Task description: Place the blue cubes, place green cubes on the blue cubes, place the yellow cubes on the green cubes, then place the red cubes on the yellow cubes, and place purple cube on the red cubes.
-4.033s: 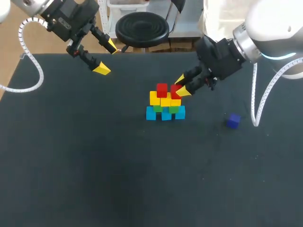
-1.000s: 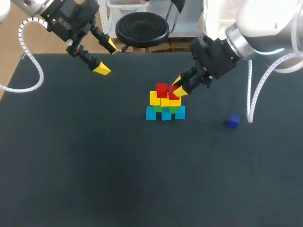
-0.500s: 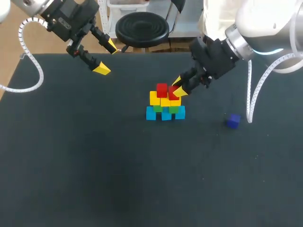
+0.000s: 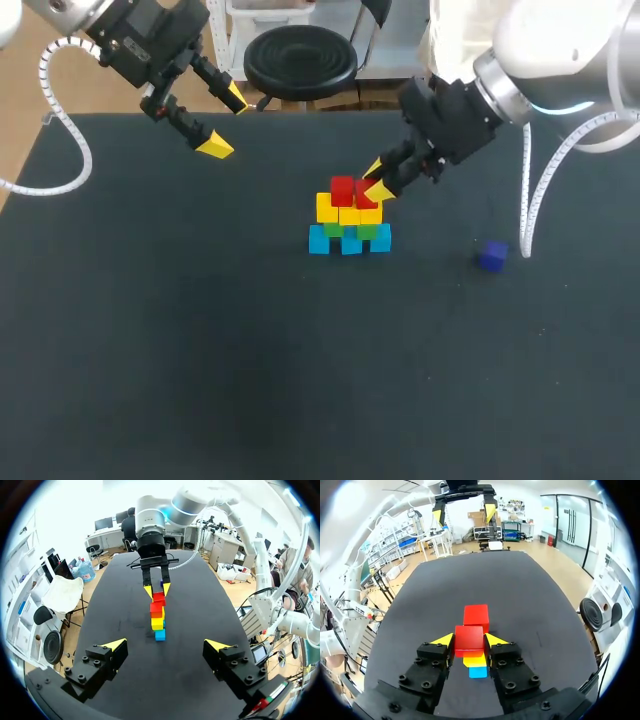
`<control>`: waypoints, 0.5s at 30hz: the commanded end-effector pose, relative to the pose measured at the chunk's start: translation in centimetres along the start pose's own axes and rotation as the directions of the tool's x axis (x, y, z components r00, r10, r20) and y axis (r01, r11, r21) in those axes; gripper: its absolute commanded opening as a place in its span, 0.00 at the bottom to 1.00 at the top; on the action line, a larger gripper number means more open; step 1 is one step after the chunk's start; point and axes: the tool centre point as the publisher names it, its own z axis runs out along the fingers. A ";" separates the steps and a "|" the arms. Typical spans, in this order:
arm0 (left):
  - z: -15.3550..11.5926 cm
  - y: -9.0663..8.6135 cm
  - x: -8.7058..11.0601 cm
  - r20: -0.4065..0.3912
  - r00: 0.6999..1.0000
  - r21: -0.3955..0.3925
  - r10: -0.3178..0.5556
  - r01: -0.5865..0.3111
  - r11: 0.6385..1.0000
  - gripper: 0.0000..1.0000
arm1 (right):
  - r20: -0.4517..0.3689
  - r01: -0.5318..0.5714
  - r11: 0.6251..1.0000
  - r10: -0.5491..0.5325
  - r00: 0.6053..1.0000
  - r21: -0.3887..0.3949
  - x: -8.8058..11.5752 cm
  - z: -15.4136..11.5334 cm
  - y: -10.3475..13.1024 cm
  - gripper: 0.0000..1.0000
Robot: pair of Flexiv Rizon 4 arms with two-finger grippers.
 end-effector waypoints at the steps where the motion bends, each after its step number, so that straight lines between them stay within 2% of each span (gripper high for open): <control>1: 0.0 -0.1 0.1 0.002 1.000 -0.002 0.003 -0.003 1.000 1.00 | -0.003 -0.006 1.000 0.006 1.000 0.001 0.0 0.1 -0.1 0.00; 15: 0.0 -0.1 0.1 0.002 1.000 -0.002 0.003 -0.003 1.000 1.00 | 0.005 -0.017 1.000 0.016 1.000 0.015 0.1 0.0 -0.4 0.00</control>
